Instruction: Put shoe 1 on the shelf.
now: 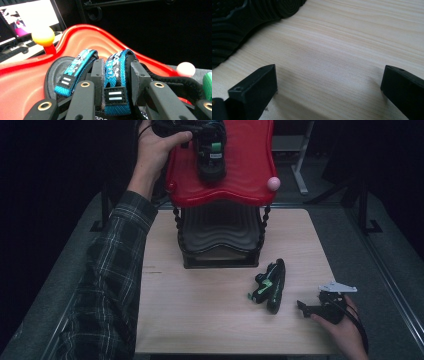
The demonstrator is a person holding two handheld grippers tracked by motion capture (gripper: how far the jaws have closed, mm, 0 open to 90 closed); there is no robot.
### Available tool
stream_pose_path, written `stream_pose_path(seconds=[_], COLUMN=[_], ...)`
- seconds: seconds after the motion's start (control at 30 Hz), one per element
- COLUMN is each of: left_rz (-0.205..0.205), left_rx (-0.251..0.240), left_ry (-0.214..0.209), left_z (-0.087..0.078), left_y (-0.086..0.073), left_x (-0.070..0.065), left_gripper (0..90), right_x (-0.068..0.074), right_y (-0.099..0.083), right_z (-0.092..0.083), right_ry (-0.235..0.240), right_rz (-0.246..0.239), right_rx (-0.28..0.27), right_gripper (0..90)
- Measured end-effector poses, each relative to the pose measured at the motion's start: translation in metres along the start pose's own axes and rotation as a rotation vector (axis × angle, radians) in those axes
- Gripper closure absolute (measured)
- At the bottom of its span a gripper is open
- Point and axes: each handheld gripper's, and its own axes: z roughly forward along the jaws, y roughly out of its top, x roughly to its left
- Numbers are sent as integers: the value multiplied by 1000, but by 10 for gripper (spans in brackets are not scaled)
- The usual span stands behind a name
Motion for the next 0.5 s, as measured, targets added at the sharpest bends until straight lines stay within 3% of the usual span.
stream_pose_path(seconds=[0.3, 0.37, 0.43, 0.5], left_rz=[12, -13, -25, -45], left_rx=[1, -4, 0, 1], left_ry=[-71, -84, -75, -83], left_z=[2, 2, 1, -1], left_y=[-12, -12, -11, -12], left_x=[-3, -1, -1, -1], left_gripper=[686, 681, 647, 543], right_x=[0, 0, 0, 0], right_y=[0, 0, 0, 0], right_z=[0, 0, 0, 0], right_ry=[-2, -2, -2, -2], right_rz=[0, 1, 1, 1], right_rx=[2, 2, 2, 2], right_gripper=[0, 0, 0, 0])
